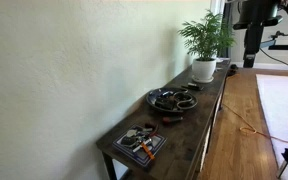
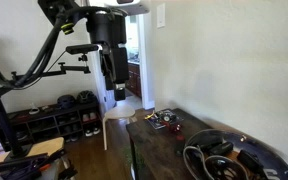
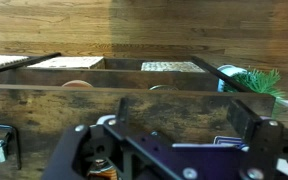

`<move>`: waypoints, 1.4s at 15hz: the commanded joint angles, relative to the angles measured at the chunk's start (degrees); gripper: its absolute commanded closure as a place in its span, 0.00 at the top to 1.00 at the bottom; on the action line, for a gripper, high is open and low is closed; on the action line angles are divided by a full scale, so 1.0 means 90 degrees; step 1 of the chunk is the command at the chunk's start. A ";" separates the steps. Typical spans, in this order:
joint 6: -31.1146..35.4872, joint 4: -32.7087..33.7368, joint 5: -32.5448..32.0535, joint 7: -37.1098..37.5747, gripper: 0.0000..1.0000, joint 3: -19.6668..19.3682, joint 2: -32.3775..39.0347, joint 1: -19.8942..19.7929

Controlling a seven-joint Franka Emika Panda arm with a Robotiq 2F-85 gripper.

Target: Pick up the remote from the table and place it on the tray on the right side of the table

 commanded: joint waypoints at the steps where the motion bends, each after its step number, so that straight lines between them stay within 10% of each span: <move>1: -0.0013 0.0009 0.0006 -0.0002 1.00 0.0007 0.0001 -0.0005; 21: 0.1763 0.0535 0.0110 -0.0338 1.00 0.0196 0.2292 0.0362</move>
